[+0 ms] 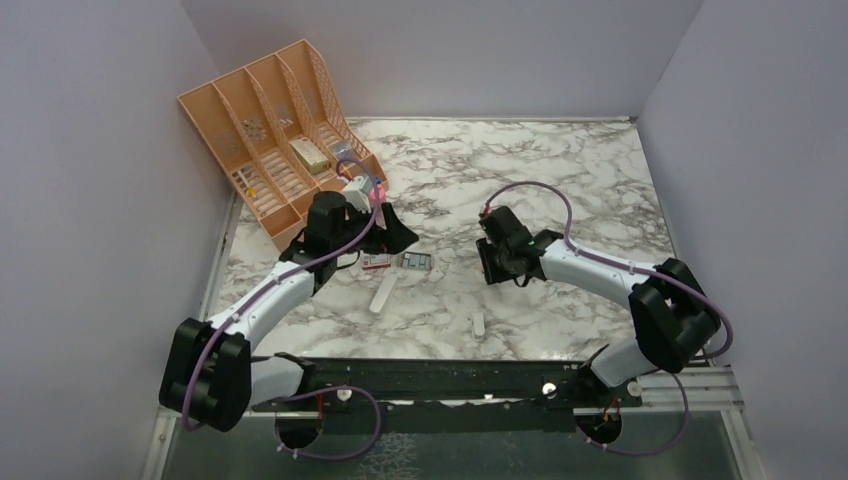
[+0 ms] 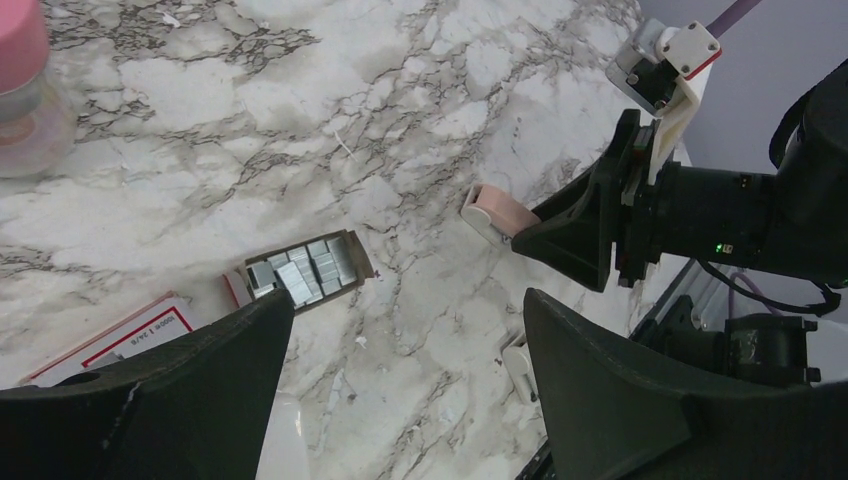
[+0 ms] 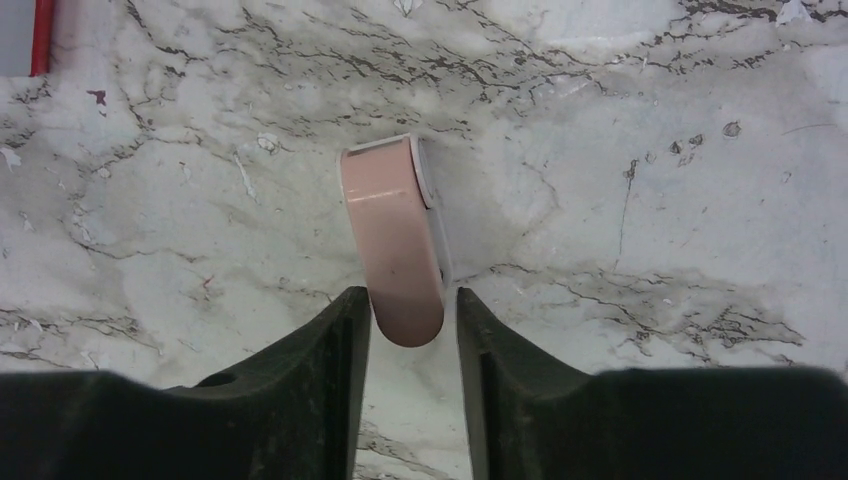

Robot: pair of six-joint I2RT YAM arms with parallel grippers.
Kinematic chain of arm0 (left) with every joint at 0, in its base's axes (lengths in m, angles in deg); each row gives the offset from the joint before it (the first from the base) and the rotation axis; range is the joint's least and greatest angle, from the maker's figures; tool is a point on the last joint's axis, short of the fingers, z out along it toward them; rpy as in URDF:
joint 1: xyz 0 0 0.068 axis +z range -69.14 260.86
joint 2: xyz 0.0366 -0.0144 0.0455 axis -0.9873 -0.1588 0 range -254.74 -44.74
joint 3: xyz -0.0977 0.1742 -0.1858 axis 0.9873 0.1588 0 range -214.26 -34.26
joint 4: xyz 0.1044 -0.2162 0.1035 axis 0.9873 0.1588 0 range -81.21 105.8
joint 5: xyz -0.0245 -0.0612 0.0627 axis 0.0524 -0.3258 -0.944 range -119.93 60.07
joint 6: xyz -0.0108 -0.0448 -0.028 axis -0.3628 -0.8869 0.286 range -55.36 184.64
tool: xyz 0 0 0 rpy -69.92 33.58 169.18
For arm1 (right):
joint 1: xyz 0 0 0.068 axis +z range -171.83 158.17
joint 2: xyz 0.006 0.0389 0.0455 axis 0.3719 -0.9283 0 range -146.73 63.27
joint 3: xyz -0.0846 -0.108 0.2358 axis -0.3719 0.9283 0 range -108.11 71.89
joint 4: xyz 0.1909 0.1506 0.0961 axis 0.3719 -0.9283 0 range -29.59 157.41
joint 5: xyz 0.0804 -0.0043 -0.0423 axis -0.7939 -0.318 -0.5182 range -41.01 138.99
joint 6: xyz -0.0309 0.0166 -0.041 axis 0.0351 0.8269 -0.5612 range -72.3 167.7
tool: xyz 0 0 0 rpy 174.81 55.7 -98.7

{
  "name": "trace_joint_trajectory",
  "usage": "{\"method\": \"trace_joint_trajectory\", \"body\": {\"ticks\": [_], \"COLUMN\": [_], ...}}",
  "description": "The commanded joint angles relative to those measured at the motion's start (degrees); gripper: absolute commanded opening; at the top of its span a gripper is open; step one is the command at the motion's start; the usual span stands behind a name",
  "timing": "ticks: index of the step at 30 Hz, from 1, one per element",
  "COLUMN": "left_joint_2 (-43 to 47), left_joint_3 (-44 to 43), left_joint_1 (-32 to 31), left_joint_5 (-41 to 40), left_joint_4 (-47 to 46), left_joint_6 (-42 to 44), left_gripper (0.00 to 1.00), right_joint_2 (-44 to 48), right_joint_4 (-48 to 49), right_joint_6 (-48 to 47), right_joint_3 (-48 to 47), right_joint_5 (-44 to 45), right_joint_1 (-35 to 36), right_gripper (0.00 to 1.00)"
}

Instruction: Load the staples into the stapler

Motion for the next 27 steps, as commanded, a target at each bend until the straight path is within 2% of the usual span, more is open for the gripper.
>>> {"method": "trace_joint_trajectory", "body": {"ticks": [1,5,11,19,23,27], "left_joint_2": [-1.63,-2.62,-4.11,-6.53,-8.34,-10.20], "left_joint_3": [-2.21,-2.19,-1.87,-1.98,-2.57,-3.02], "left_joint_1": [-1.83,-2.59,-3.24,-4.25,-5.41,-6.76], "left_joint_5": [-0.98,-2.24,-2.54,-2.70,-2.72,-4.95], "left_joint_4": [-2.79,-3.56,-4.41,-5.73,-6.59,-7.67], "left_joint_6": [-0.99,-1.79,-3.41,-6.66,-7.87,-10.10], "left_gripper": [0.85,0.85,0.80,0.79,0.78,0.76], "right_joint_2": [-1.01,-0.67,-0.90,-1.23,-1.43,-0.69], "right_joint_4": [2.88,4.03,5.19,5.26,4.45,4.57], "right_joint_6": [-2.02,-3.02,-4.00,-3.61,-2.20,-0.14], "right_joint_3": [0.26,0.71,1.20,1.44,0.59,-0.55], "right_joint_5": [-0.12,-0.88,-1.33,-0.84,-0.20,-0.96], "right_joint_1": [-0.04,-0.07,-0.09,-0.07,-0.11,-0.18], "right_gripper": [0.46,0.50,0.38,0.38,0.27,0.25]}}
